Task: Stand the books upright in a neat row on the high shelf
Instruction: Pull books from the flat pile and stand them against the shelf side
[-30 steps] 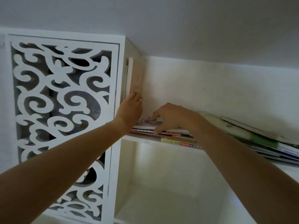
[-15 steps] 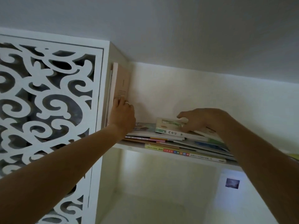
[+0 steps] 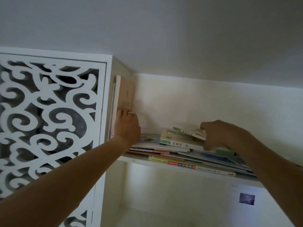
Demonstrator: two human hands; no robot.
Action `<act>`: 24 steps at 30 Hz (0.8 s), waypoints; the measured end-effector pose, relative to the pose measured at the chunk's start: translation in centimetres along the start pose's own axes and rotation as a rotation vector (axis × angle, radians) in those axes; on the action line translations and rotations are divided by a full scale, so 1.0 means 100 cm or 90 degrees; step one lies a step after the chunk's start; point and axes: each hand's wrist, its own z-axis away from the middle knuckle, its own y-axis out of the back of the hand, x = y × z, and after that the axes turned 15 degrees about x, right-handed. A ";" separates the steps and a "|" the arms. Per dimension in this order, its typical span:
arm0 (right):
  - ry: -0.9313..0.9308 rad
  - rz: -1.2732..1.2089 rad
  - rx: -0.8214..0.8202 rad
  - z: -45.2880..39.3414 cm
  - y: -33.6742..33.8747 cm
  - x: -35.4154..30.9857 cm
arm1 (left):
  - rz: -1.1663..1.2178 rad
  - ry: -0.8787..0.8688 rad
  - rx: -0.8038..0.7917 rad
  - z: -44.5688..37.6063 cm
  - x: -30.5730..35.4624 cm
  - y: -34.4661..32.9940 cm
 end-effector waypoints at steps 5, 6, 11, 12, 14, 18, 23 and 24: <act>-0.019 0.085 0.105 0.010 -0.003 -0.021 | 0.036 -0.040 0.042 0.007 -0.015 -0.001; -0.001 0.100 0.141 0.011 0.001 -0.026 | 0.053 -0.039 0.050 0.008 -0.016 0.001; 0.057 -0.019 0.284 0.017 0.016 -0.063 | 0.183 0.009 0.149 0.009 -0.014 0.001; 0.050 -0.058 0.317 0.018 0.019 -0.075 | 0.216 0.019 0.173 0.010 -0.013 -0.001; 0.033 -0.131 0.379 0.018 0.026 -0.097 | 0.286 0.044 0.213 0.012 -0.013 0.001; -0.006 -0.281 0.481 0.009 0.035 -0.138 | 0.495 0.125 0.247 0.004 -0.015 0.014; -0.012 -0.560 0.593 0.004 0.028 -0.194 | 0.902 0.322 0.128 -0.002 -0.022 0.034; 0.000 -0.616 0.597 0.003 0.022 -0.202 | 0.950 0.337 0.090 -0.002 -0.026 0.035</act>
